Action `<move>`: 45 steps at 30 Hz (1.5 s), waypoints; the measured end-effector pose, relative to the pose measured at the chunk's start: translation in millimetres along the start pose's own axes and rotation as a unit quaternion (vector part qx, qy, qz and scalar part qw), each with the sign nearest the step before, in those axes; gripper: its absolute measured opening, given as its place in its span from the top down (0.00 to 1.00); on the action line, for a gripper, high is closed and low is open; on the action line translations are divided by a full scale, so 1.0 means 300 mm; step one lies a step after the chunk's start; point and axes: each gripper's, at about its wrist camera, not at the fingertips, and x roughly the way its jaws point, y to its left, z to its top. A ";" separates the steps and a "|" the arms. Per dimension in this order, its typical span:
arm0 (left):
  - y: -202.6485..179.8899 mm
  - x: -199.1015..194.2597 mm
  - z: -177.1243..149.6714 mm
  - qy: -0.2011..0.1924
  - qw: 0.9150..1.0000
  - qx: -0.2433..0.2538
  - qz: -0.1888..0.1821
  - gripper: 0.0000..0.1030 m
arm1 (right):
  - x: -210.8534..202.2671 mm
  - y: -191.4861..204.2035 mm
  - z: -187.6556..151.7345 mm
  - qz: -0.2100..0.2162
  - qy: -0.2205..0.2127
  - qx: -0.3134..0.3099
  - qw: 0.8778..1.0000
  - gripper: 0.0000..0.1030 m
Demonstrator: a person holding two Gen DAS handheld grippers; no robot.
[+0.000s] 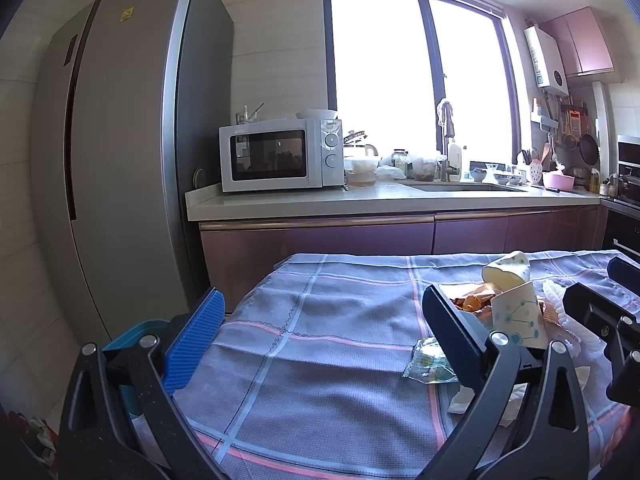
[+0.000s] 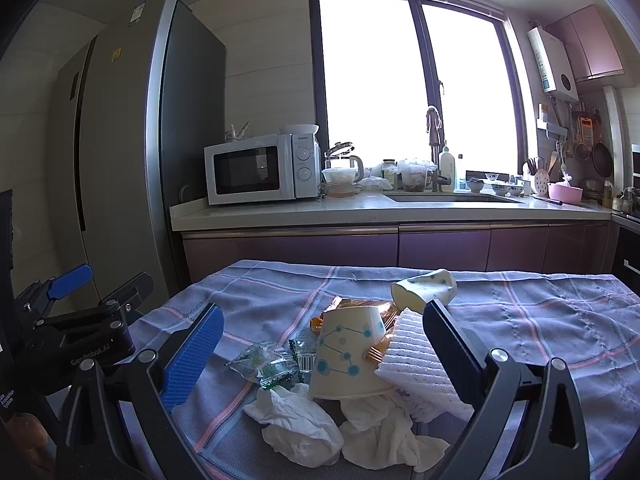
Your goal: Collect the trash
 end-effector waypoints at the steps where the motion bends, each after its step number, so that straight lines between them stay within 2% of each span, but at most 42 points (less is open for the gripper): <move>1: 0.002 0.003 -0.001 0.001 1.000 -0.001 -0.001 0.05 | 0.000 0.000 0.000 0.000 0.001 0.000 1.000 0.06; 45: 0.006 0.006 -0.023 0.000 1.000 -0.005 0.001 0.05 | 0.006 0.010 -0.010 0.005 0.006 0.005 1.000 0.06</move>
